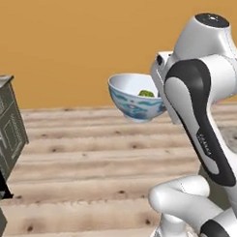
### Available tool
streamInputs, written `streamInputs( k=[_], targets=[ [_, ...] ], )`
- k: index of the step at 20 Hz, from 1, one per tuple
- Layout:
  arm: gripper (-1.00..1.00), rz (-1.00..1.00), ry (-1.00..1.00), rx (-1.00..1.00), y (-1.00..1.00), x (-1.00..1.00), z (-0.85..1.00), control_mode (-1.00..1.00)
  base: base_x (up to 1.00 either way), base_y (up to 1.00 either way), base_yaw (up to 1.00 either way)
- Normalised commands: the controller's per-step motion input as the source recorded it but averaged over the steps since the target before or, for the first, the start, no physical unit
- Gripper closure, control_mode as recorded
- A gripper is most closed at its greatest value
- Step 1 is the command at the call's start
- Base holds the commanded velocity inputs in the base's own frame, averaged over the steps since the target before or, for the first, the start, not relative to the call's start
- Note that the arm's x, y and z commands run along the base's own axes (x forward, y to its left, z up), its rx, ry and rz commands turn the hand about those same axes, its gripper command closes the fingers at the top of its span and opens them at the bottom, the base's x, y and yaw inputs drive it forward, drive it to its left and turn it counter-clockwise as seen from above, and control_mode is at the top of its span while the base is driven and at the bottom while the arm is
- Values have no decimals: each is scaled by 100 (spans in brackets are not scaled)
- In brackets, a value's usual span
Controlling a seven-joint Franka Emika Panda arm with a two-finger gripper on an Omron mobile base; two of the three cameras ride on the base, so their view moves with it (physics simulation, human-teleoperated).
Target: Pick the broccoli from the sink and place it in the bowl. Then pick the bowl and place it in the microwave. Then close the microwave door and press the start button.
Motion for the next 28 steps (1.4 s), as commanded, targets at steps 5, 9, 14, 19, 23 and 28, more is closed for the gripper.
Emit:
streamInputs(
  k=[5,9,14,19,23,28],
  targets=[
    [100,0,0,0,0,0,0,100,42,0,67],
    [100,0,0,0,0,0,0,100,69,0,63],
    [100,0,0,0,0,0,0,100,77,0,61],
    [100,0,0,0,0,0,0,100,72,-4,60],
    [100,0,0,0,0,0,0,100,57,-7,56],
    [100,0,0,0,0,0,0,100,53,-9,43]
  ],
)
